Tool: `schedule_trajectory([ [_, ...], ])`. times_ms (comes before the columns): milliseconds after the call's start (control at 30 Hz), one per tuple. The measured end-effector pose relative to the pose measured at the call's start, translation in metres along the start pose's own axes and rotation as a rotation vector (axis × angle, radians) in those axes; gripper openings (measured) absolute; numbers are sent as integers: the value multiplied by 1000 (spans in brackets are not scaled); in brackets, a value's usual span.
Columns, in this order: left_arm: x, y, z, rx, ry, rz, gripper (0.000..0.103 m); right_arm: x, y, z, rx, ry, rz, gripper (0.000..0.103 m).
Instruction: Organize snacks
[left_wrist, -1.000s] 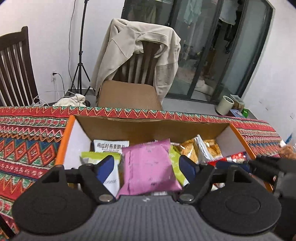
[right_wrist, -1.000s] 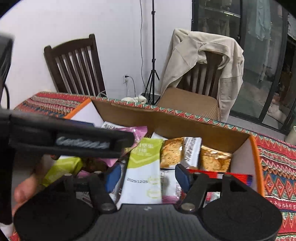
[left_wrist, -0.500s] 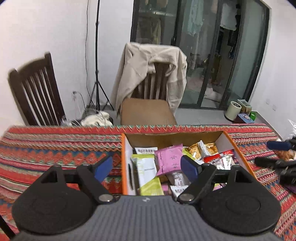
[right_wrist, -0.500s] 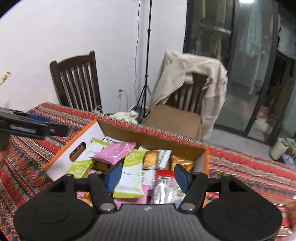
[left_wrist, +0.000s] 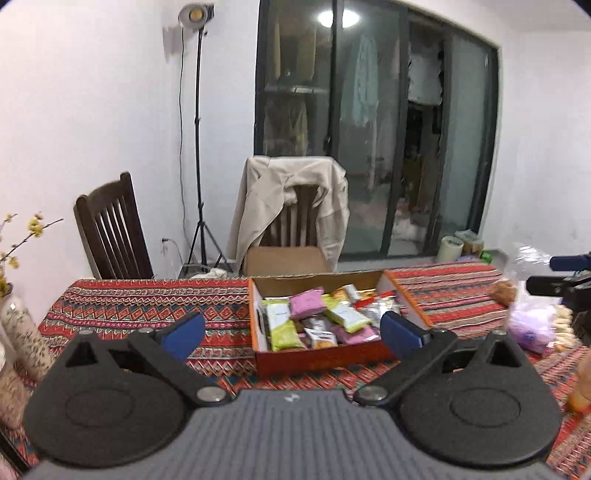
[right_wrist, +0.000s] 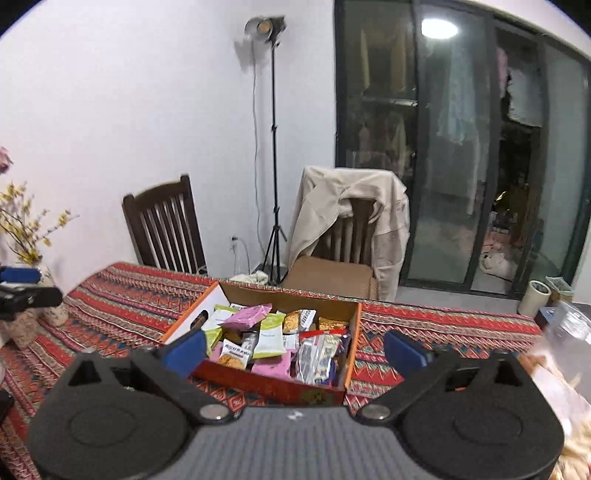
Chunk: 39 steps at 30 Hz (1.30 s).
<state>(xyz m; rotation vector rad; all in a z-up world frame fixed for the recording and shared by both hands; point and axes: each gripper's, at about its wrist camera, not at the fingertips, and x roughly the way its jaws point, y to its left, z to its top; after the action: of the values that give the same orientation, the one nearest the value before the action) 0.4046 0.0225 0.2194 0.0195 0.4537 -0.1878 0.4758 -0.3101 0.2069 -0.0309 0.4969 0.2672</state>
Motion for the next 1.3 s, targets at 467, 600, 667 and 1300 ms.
schedule_trajectory([
  [467,-166,-51,-133,29,-188,-5,103,-161,62,-122,-46,-153,-21,103],
  [600,-193,-57,-182,24,-226,50,103,-193,87,-167,-63,-189,-32,103],
  [667,-206,-60,-205,32,-239,80,103,-208,101,-194,-57,-207,-34,103],
  [1300,-253,-82,-365,0,-191,173,103,-257,192,-392,115,-220,-88,103],
])
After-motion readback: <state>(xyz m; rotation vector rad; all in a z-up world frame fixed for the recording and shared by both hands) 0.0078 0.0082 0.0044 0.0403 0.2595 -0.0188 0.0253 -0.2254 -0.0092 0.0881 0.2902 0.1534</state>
